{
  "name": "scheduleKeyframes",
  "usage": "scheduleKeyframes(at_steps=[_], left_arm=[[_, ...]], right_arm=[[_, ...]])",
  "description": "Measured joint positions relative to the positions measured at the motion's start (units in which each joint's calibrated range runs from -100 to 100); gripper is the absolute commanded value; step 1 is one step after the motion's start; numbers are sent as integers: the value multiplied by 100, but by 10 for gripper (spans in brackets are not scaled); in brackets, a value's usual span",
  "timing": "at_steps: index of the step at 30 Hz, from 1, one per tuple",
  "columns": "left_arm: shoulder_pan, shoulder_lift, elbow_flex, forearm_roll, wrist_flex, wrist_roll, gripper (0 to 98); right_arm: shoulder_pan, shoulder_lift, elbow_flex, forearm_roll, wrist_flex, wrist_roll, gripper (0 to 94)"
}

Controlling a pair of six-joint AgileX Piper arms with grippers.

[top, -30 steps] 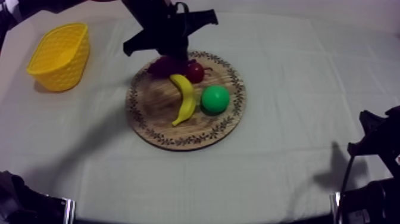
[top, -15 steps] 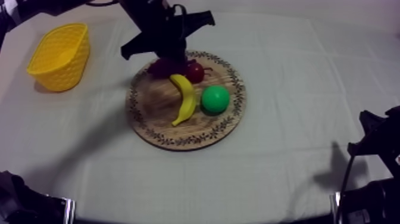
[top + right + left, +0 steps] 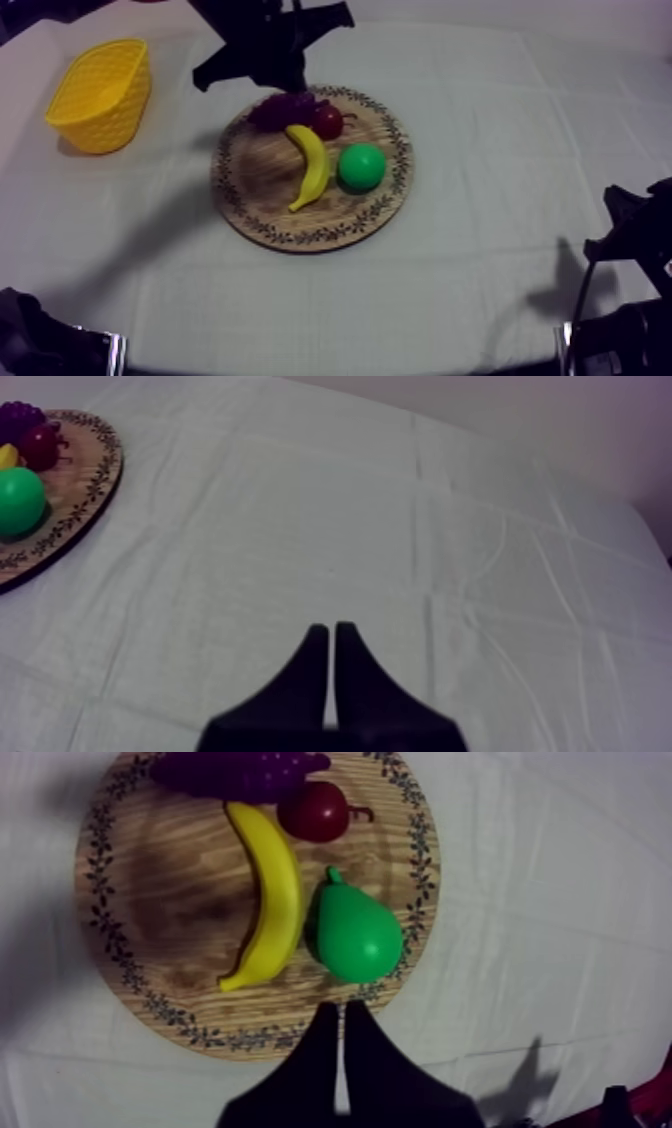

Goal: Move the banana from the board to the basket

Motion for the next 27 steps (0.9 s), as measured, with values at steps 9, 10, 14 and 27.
scheduleKeyframes(at_steps=[9,10,14,27], left_arm=[[-35,-77,186,-25,-62,-6,1],[-26,-77,186,-32,-54,5,2],[-22,-5,131,-48,-68,52,71],[21,-243,306,-204,-122,180,731]], right_arm=[[0,0,0,0,0,0,4],[0,0,0,0,0,0,4],[0,0,0,0,0,0,4],[0,0,0,0,0,0,4]])
